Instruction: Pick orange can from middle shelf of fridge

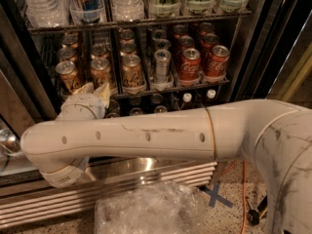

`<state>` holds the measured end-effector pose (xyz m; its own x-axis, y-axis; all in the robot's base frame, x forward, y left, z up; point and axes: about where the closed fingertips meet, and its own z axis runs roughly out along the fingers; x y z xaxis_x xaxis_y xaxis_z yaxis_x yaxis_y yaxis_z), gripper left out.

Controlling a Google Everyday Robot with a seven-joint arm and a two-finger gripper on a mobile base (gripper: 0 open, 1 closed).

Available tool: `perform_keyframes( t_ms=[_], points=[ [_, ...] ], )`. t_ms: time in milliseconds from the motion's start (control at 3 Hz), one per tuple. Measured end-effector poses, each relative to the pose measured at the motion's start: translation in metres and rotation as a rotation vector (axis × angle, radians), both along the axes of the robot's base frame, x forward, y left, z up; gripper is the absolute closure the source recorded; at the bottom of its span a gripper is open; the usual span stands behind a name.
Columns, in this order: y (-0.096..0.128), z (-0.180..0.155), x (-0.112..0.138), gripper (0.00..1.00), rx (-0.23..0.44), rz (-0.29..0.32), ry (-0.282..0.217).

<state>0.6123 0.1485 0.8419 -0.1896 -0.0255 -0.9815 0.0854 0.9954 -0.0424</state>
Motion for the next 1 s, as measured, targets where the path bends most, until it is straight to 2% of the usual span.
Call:
perform_keyframes(
  t_ms=[333, 667, 1000],
  points=[
    [0.0000, 0.0000, 0.0000, 0.32, 0.000, 0.000, 0.000],
    [0.0000, 0.0000, 0.0000, 0.28, 0.000, 0.000, 0.000],
    [0.0000, 0.0000, 0.0000, 0.38, 0.000, 0.000, 0.000]
  ],
)
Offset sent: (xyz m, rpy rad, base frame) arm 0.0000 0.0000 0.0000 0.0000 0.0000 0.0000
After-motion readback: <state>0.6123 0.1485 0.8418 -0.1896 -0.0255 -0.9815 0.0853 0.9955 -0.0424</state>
